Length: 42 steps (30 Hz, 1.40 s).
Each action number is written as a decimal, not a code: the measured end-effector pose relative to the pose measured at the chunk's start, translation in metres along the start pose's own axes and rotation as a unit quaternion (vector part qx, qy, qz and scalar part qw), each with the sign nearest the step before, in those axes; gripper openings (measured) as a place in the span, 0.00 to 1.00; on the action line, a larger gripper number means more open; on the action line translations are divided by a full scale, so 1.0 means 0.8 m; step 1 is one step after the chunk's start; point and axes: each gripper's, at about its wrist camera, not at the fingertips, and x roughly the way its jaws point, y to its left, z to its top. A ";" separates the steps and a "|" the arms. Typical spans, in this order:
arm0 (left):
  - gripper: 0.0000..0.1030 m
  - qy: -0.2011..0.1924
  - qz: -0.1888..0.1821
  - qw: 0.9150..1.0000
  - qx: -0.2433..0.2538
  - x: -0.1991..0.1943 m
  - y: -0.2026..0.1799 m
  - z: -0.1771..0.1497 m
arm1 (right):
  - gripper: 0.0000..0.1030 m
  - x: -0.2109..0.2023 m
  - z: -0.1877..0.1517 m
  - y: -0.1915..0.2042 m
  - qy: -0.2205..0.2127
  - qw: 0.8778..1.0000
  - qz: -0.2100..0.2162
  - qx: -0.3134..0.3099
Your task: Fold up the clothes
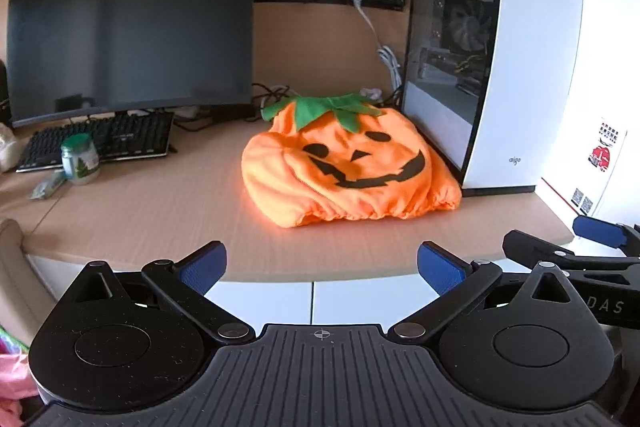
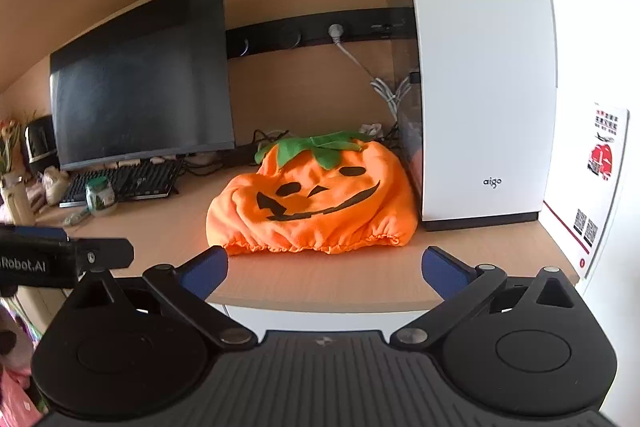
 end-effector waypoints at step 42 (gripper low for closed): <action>1.00 -0.012 -0.010 1.000 0.000 -0.001 0.000 0.000 | 1.00 0.001 0.003 -0.004 0.014 1.000 0.006 0.025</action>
